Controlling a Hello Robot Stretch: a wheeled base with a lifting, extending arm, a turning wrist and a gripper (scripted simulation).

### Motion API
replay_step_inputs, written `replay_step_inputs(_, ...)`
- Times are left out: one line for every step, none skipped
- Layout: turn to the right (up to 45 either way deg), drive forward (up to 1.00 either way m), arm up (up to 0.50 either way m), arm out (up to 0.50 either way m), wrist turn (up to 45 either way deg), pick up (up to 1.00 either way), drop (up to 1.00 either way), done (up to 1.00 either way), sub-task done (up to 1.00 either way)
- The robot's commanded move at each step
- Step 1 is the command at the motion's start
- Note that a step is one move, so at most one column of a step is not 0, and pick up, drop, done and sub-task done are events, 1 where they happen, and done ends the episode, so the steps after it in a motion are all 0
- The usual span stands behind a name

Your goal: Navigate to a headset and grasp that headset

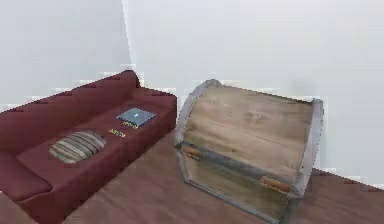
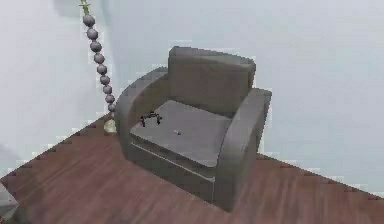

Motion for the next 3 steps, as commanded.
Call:
replay_step_inputs(45.0, 0.0, 0.0, 0.0, 0.0, 0.0, 0.0, 0.0, 0.0)
replay_step_inputs(45.0, 0.0, 0.0, 0.0, 0.0, 0.0, 0.0, 0.0, 0.0)
replay_step_inputs(9.0, 0.0, 0.0, 0.0, 0.0, 0.0, 0.0, 0.0, 0.0)
